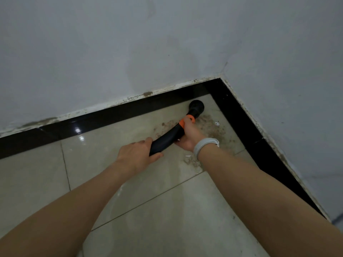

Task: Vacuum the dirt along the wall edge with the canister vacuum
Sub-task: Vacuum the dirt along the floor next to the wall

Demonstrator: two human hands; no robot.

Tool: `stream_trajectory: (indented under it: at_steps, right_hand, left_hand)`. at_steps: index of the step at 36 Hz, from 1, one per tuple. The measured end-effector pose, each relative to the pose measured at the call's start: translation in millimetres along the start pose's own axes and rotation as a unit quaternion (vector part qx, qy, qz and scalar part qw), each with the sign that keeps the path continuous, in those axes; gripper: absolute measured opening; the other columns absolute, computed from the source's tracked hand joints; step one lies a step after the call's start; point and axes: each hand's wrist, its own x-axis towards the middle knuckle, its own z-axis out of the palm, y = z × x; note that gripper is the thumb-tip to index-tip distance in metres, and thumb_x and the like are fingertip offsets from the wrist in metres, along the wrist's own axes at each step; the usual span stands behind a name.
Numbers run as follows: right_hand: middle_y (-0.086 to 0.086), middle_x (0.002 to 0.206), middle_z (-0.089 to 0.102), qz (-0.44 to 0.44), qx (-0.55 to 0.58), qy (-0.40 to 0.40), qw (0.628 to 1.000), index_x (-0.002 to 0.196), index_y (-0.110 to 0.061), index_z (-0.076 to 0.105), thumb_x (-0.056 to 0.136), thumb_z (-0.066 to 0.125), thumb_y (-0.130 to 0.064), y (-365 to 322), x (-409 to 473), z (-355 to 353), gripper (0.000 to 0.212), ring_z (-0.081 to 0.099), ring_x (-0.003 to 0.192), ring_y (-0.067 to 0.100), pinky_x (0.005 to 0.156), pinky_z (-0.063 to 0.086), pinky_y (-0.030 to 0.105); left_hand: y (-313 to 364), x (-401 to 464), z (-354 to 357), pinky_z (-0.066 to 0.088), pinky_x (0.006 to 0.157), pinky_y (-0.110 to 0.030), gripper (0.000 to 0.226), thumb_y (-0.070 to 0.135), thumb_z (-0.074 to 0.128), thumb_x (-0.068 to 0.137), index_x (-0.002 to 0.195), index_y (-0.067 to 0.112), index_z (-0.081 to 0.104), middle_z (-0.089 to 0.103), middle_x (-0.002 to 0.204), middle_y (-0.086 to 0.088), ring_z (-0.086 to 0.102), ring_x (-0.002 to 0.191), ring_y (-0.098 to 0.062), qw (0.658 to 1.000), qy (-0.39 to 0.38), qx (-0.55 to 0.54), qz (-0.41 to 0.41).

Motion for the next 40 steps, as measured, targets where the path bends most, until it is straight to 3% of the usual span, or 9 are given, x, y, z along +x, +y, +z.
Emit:
stream_trajectory:
  at_steps: [5,10,13,19,22,26,29,33,40]
  right_hand:
    - [0.007,0.105,0.056,0.012,-0.034,-0.022,0.999,0.124,-0.017,0.041,0.1,0.047,-0.04,31,-23,31,0.034,0.055,0.085,0.022,0.079,0.046,0.042]
    - [0.013,0.121,0.056,0.019,-0.052,-0.036,0.998,0.132,-0.014,0.039,0.099,0.051,-0.037,60,-42,54,0.041,0.058,0.112,0.032,0.089,0.05,0.046]
    - [0.014,0.125,0.056,0.021,-0.07,-0.046,0.996,0.132,-0.016,0.038,0.099,0.052,-0.037,76,-56,65,0.042,0.057,0.116,0.033,0.088,0.05,0.045]
    - [0.01,0.1,0.056,0.011,-0.117,-0.05,0.992,0.126,-0.011,0.043,0.098,0.054,-0.037,106,-84,95,0.04,0.058,0.094,0.026,0.083,0.049,0.041]
    - [0.012,0.104,0.056,0.018,-0.12,-0.06,0.991,0.119,-0.011,0.043,0.097,0.054,-0.037,123,-99,110,0.035,0.06,0.103,0.031,0.087,0.051,0.045]
    - [0.009,0.091,0.054,0.043,-0.106,-0.096,0.989,0.097,-0.015,0.044,0.098,0.052,-0.035,147,-115,118,0.022,0.064,0.076,0.025,0.08,0.052,0.043]
    - [0.01,0.081,0.054,0.049,-0.077,-0.106,0.99,0.095,-0.012,0.045,0.098,0.053,-0.033,165,-121,119,0.023,0.064,0.071,0.026,0.081,0.054,0.043]
    - [0.011,0.079,0.053,0.051,-0.036,-0.089,0.994,0.095,-0.01,0.046,0.097,0.056,-0.033,180,-128,110,0.026,0.061,0.061,0.025,0.063,0.056,0.038]
    - [0.009,0.072,0.054,0.04,-0.002,-0.073,0.997,0.094,-0.009,0.048,0.097,0.056,-0.035,188,-132,80,0.028,0.057,0.054,0.021,0.06,0.055,0.035]
  left_hand:
    - [-30,-37,3,0.042,0.062,-0.031,0.043,0.061,0.042,0.093,0.102,0.02,0.044,0.052,0.081,0.005,0.055,0.072,-0.017,0.998,0.003,-0.042,-0.047]
    - [-51,-68,14,0.037,0.054,-0.031,0.048,0.065,0.037,0.092,0.094,0.017,0.045,0.05,0.069,0.004,0.052,0.06,-0.016,0.99,0.031,-0.105,-0.094]
    - [-60,-91,24,0.036,0.052,-0.03,0.052,0.068,0.035,0.091,0.09,0.017,0.046,0.051,0.067,0.003,0.052,0.058,-0.017,0.984,0.05,-0.12,-0.119]
    - [-76,-130,31,0.039,0.057,-0.031,0.056,0.07,0.033,0.089,0.083,0.016,0.047,0.057,0.069,-0.001,0.058,0.065,-0.025,0.964,0.07,-0.182,-0.182]
    - [-83,-151,34,0.042,0.06,-0.032,0.054,0.07,0.034,0.089,0.077,0.018,0.044,0.057,0.069,-0.001,0.057,0.067,-0.026,0.953,0.063,-0.205,-0.214]
    - [-95,-176,45,0.05,0.068,-0.035,0.058,0.072,0.032,0.087,0.079,0.018,0.049,0.062,0.072,-0.003,0.061,0.068,-0.026,0.945,0.057,-0.232,-0.225]
    - [-98,-192,56,0.048,0.065,-0.033,0.057,0.074,0.032,0.085,0.079,0.02,0.05,0.064,0.073,-0.002,0.06,0.068,-0.024,0.943,0.059,-0.239,-0.226]
    - [-91,-208,64,0.046,0.064,-0.034,0.053,0.074,0.033,0.084,0.076,0.024,0.047,0.063,0.073,-0.002,0.061,0.072,-0.027,0.943,0.064,-0.232,-0.228]
    - [-66,-218,72,0.036,0.056,-0.031,0.058,0.079,0.026,0.076,0.075,0.025,0.046,0.056,0.064,0.005,0.056,0.064,-0.023,0.953,0.07,-0.202,-0.214]
